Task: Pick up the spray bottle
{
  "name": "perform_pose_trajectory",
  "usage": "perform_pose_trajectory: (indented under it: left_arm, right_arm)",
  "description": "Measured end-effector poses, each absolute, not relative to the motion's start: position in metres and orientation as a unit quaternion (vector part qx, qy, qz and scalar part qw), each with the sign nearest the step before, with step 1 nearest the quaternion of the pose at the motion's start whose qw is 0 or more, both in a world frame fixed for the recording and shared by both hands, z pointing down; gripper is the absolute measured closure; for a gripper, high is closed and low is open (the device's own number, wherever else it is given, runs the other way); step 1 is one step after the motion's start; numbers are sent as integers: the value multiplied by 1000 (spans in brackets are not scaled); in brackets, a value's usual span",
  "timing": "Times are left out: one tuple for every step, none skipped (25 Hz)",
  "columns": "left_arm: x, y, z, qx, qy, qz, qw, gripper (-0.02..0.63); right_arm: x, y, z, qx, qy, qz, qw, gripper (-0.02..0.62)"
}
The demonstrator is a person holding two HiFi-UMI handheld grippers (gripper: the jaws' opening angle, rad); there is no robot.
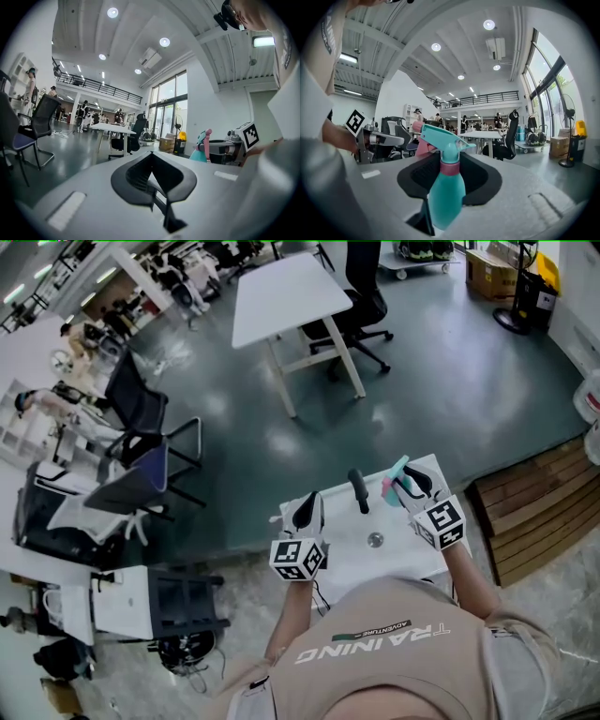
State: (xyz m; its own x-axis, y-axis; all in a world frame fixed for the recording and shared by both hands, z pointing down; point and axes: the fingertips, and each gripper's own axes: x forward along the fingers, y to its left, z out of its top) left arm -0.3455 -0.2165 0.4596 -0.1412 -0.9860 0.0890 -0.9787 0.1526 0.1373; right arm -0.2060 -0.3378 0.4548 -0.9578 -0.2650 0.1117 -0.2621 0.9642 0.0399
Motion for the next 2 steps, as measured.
perform_pose_trajectory:
  left_arm:
    - [-347,-214,460,649,-757,-24,79,592]
    - [-348,-212,460,647,-758,-26,81,592]
  right_arm:
    - [-206,-337,454,133,-989,-13,57,465]
    - [-207,-335,453,133,-989,-13,56,465]
